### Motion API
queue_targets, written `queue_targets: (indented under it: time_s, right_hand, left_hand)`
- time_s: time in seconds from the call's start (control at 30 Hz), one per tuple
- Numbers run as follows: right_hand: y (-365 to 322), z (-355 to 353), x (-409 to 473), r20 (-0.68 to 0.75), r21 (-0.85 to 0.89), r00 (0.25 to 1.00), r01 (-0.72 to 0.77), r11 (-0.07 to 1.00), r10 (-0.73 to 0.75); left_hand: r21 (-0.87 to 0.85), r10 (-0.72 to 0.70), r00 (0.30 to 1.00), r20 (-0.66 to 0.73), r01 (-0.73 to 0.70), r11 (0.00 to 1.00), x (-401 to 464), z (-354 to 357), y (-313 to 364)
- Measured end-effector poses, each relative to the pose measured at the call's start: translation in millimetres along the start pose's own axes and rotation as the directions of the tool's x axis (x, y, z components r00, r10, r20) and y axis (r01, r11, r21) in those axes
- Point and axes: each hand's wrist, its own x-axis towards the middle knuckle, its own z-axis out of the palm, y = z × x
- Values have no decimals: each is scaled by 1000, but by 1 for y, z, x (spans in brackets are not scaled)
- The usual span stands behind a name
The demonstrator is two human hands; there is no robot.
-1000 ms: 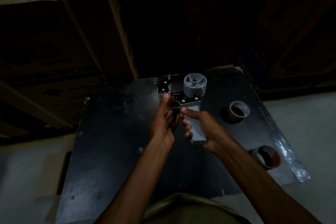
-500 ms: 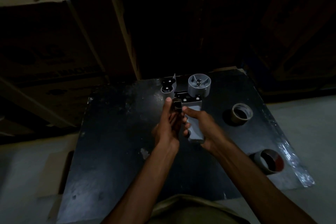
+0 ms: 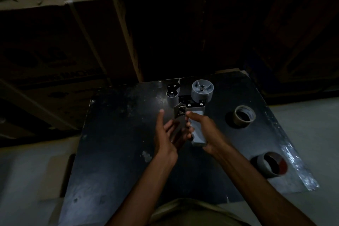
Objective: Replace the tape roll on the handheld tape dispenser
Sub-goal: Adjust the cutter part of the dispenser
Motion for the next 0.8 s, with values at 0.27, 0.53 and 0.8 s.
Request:
queue_targets:
  time_s: [0.27,0.53,0.8]
  right_hand:
    - [39,-11,23,-19,29,998,-57,998,57]
    - [85,-23,50,-104,27,987,-123,992,125]
    - [111,-29,73,-197,78,968,-141,987,154]
  left_hand:
    - [11,188,970,-154,-188,982,30,-54,-4]
    - [79,201,956,-215,-189,979,46,-79,-18]
    - [152,211,957,-197,-183,971,54,-75,-31]
